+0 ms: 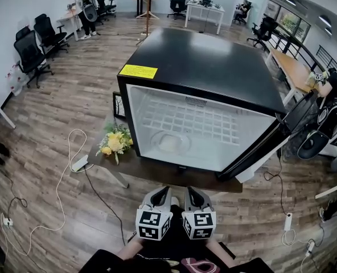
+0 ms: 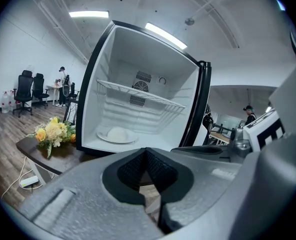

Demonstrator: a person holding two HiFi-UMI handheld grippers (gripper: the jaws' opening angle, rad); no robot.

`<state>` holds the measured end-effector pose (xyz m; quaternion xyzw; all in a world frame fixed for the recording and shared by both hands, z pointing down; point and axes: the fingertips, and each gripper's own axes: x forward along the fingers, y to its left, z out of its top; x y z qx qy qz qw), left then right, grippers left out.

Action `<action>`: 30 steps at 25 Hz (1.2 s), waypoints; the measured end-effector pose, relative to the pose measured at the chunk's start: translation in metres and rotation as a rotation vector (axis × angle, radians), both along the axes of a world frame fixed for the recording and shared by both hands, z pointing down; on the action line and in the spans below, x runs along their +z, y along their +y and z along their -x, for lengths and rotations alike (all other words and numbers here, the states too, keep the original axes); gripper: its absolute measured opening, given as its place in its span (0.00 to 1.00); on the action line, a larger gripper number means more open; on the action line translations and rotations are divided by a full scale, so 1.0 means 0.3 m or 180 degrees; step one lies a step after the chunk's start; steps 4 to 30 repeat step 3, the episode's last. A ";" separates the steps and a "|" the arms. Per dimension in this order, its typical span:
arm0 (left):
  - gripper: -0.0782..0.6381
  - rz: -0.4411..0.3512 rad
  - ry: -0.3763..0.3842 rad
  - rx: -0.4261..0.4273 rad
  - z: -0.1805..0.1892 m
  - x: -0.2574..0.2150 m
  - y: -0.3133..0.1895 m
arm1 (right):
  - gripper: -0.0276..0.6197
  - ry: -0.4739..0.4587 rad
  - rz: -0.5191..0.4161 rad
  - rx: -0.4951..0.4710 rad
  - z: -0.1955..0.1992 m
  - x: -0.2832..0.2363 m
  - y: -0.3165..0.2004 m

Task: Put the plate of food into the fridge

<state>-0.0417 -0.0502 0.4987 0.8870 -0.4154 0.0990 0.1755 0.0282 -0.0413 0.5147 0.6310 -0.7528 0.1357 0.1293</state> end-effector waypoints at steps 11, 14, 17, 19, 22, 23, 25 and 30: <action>0.12 0.0041 0.0042 -0.0025 0.004 0.007 0.009 | 0.05 -0.0062 0.0065 0.0010 0.000 0.017 0.012; 0.12 0.0041 0.0042 -0.0025 0.004 0.007 0.009 | 0.05 -0.0062 0.0065 0.0010 0.000 0.017 0.012; 0.12 0.0041 0.0042 -0.0025 0.004 0.007 0.009 | 0.05 -0.0062 0.0065 0.0010 0.000 0.017 0.012; 0.12 0.0041 0.0042 -0.0025 0.004 0.007 0.009 | 0.05 -0.0062 0.0065 0.0010 0.000 0.017 0.012; 0.12 0.0041 0.0042 -0.0025 0.004 0.007 0.009 | 0.05 -0.0062 0.0065 0.0010 0.000 0.017 0.012; 0.12 0.0041 0.0042 -0.0025 0.004 0.007 0.009 | 0.05 -0.0062 0.0065 0.0010 0.000 0.017 0.012; 0.12 0.0041 0.0042 -0.0025 0.004 0.007 0.009 | 0.05 -0.0062 0.0065 0.0010 0.000 0.017 0.012; 0.12 0.0041 0.0042 -0.0025 0.004 0.007 0.009 | 0.05 -0.0062 0.0065 0.0010 0.000 0.017 0.012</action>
